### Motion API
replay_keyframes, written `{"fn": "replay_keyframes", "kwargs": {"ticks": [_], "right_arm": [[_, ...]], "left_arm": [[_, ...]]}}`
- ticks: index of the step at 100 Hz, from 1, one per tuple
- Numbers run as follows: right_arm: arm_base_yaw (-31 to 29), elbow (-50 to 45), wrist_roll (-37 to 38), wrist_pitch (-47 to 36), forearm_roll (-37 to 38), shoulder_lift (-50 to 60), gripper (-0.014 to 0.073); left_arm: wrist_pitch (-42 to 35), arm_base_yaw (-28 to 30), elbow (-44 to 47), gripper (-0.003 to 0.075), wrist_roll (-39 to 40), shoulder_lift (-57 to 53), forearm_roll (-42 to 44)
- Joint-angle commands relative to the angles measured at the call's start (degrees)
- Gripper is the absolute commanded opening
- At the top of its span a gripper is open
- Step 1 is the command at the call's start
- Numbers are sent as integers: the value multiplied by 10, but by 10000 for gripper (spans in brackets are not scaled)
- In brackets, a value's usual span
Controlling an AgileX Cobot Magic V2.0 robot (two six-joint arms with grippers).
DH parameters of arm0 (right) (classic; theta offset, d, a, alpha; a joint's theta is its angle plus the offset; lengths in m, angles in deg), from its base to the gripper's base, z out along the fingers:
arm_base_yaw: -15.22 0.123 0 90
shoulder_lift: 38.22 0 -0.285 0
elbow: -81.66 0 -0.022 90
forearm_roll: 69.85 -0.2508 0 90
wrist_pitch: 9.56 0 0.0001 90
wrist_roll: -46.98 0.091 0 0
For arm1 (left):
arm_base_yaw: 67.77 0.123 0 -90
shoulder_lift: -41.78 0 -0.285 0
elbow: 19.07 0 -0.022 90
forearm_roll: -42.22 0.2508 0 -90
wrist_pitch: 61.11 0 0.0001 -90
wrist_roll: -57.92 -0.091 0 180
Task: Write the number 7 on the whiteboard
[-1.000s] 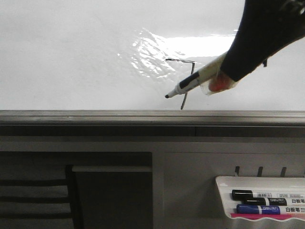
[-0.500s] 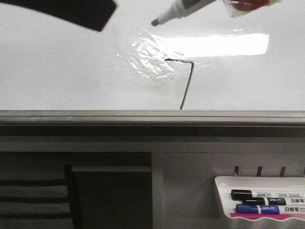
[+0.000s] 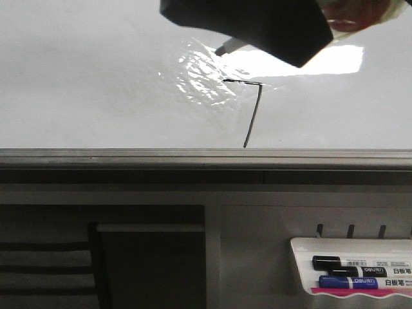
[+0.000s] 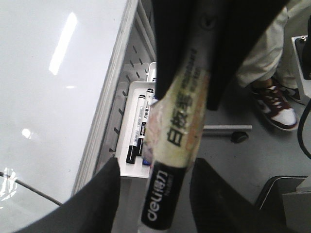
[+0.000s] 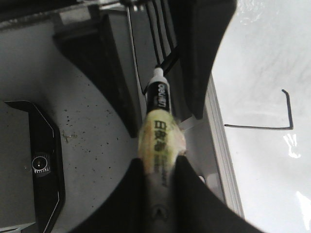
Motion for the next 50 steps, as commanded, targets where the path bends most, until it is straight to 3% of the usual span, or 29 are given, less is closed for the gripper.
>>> {"fn": "replay_keyframes", "kwargs": {"ticks": [1,30,50], "right_arm": [[0,16,-6,-17,-6,8,-46],[0,16,-6,-1,-6,8,-46],[0,16,-6,2,-7,7,-42]], "left_arm": [[-20,-3,-22,316,-2,-10,-16],[-13,-3,-22,307,-2,-16,-16],[-9,-3,-22,129,-2,-16,-16]]}}
